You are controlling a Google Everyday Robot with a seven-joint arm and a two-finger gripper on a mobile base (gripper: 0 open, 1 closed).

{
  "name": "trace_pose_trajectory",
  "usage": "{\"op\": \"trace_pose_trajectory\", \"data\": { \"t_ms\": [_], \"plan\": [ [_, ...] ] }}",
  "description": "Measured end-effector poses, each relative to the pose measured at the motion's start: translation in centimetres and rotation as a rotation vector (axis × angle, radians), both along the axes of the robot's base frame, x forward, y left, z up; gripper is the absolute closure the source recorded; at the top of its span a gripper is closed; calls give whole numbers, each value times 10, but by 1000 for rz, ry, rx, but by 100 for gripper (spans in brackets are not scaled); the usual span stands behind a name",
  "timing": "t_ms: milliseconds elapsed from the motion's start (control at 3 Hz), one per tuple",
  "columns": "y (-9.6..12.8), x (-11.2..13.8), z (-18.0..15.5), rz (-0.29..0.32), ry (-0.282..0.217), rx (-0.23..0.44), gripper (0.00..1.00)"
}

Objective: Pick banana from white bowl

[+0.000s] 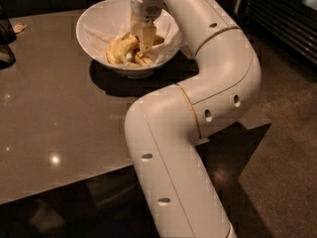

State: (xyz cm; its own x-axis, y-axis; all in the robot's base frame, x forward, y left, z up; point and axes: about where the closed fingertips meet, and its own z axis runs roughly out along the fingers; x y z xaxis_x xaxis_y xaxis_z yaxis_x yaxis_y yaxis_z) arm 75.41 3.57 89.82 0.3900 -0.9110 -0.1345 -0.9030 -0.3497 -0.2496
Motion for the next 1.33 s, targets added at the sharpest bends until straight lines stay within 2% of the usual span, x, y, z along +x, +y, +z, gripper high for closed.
{"op": "trace_pose_trajectory", "data": {
  "t_ms": [333,667,1333],
  "plan": [
    [-6,1,-11,6,16,-10,40],
    [-9,1,-13,6,24,-11,57],
    [-9,1,-15,6,24,-11,100]
  ]
}}
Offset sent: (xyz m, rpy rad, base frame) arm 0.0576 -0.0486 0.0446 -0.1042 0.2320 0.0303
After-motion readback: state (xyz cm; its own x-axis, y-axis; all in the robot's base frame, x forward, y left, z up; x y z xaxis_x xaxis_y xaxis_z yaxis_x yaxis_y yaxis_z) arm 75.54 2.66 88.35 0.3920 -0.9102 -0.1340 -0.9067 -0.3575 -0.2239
